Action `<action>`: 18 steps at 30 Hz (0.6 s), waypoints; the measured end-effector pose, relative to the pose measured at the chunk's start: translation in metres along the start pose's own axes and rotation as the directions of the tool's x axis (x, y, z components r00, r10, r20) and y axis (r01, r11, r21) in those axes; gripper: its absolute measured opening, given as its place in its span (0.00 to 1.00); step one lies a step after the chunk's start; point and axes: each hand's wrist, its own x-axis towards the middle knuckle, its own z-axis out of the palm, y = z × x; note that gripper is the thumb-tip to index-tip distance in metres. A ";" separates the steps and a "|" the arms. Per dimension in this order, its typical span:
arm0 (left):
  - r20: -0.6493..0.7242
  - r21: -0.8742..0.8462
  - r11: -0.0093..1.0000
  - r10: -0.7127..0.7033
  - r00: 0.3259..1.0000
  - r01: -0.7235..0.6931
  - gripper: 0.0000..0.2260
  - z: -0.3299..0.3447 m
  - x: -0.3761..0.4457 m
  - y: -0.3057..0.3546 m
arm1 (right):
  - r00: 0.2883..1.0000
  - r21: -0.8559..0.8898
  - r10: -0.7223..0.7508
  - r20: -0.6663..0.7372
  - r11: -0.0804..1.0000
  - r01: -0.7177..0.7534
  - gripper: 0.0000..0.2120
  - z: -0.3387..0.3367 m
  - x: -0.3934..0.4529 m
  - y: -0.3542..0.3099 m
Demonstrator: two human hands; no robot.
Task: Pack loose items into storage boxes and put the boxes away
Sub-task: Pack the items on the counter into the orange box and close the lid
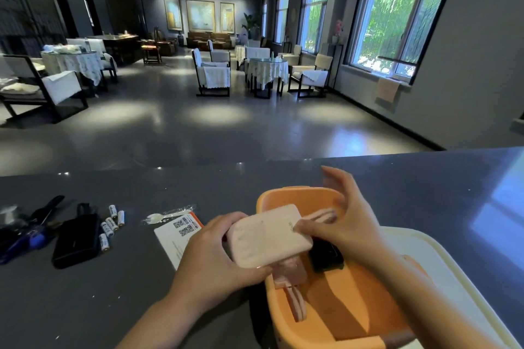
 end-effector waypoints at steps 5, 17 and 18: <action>0.192 0.111 0.987 0.095 0.977 -0.118 0.36 0.007 0.010 0.002 | 0.741 -0.235 -0.411 0.531 0.769 0.595 0.36 0.002 -0.005 -0.013; 0.240 -0.002 0.994 -0.103 0.965 0.106 0.34 0.048 0.015 -0.020 | 0.958 -0.483 0.133 0.254 0.875 0.007 0.45 0.022 0.005 0.034; 0.255 0.001 0.992 -0.125 0.959 0.129 0.33 0.051 0.012 -0.025 | 0.942 -0.521 0.217 0.255 0.852 -0.055 0.45 0.027 0.008 0.041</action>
